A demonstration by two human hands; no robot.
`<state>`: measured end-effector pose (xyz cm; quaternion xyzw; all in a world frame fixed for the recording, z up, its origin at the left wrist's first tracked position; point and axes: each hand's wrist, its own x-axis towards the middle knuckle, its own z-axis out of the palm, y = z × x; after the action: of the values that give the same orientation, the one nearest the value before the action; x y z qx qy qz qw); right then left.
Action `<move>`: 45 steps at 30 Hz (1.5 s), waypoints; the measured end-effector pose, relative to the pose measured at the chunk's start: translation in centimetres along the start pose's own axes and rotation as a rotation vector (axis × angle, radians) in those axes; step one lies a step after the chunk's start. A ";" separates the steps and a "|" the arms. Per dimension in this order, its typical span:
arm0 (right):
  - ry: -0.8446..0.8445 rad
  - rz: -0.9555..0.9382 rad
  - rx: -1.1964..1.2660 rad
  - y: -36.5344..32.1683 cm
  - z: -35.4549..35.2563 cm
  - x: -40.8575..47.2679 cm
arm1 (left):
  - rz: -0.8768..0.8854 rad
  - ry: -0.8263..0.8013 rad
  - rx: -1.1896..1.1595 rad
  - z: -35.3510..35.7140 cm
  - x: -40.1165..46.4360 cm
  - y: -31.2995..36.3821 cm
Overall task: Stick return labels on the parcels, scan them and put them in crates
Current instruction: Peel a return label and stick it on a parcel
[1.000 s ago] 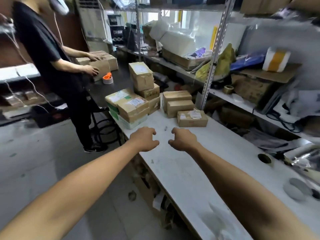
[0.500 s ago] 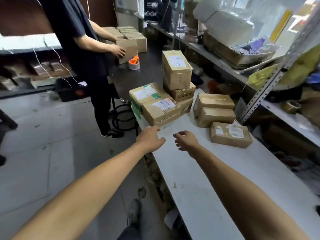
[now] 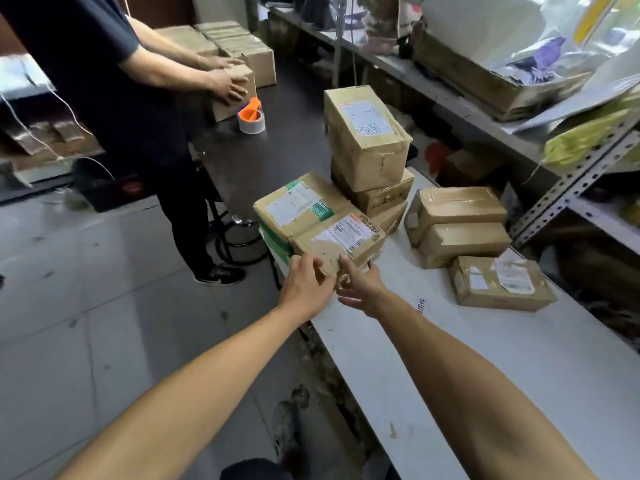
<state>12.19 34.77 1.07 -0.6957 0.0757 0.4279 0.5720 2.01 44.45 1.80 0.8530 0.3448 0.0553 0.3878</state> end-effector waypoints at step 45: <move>0.253 -0.114 -0.125 22.7 -31.4 -22.3 | -0.375 -0.920 -0.524 20.2 -17.4 8.8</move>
<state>0.81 -8.43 -1.02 -0.7816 0.0803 0.3076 0.5368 0.92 16.78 -3.08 0.5883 0.2605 -0.3087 0.7005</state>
